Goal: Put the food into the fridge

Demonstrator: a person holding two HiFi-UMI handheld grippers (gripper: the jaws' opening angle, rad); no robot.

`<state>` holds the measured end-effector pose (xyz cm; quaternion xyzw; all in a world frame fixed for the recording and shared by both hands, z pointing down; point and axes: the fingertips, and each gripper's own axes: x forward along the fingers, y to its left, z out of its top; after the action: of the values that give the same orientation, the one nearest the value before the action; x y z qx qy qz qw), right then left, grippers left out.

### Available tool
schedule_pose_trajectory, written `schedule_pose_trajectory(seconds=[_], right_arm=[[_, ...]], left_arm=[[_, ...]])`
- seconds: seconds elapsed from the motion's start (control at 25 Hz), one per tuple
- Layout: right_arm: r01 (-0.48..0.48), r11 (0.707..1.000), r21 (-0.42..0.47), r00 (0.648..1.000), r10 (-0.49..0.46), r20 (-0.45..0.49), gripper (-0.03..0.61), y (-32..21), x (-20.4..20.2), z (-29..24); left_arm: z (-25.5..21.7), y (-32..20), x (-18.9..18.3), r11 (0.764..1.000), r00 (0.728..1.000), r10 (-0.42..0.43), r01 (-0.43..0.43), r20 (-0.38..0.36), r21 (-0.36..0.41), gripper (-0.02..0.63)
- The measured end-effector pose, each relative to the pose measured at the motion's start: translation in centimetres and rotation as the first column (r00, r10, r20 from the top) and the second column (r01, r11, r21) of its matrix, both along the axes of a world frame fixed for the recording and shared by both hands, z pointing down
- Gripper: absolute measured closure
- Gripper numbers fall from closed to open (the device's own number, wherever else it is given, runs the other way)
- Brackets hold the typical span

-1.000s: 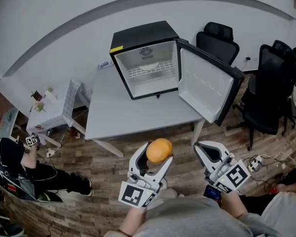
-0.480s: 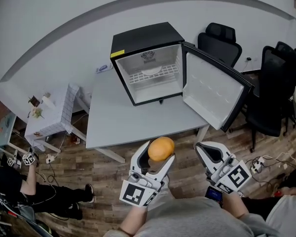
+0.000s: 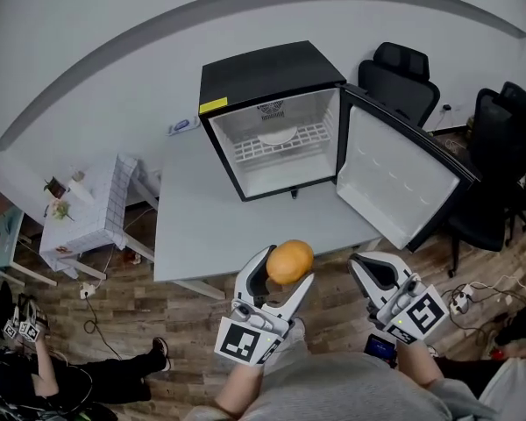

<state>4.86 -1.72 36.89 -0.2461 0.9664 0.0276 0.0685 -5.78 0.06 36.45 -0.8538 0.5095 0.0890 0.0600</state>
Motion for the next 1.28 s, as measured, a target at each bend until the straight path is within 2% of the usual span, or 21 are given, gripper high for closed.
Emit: schedule_pose_trajectory(seconds=[0.72, 1.0, 1.28], right_arm=[[-0.081, 0.997, 0.010, 0.997, 0.081, -0.003, 0.566, -10.1, -8.0, -0.9], [-0.108, 0.994, 0.006, 0.994, 0.108, -0.005, 0.566, -11.7, -9.3, -1.0], [-0.111, 0.994, 0.010, 0.994, 0.111, -0.004, 0.566, -13.8, -8.6, -1.2]], left_arm=[[-0.1, -11.9, -8.0, 0.996, 0.996, 0.084, -0.084, 0.007, -0.006, 0.290], [0.2, -14.4, -8.9, 0.993, 0.993, 0.119, -0.118, 0.012, -0.015, 0.290], [0.5, -16.4, -8.8, 0.994, 0.994, 0.105, -0.105, 0.007, -0.024, 0.290]])
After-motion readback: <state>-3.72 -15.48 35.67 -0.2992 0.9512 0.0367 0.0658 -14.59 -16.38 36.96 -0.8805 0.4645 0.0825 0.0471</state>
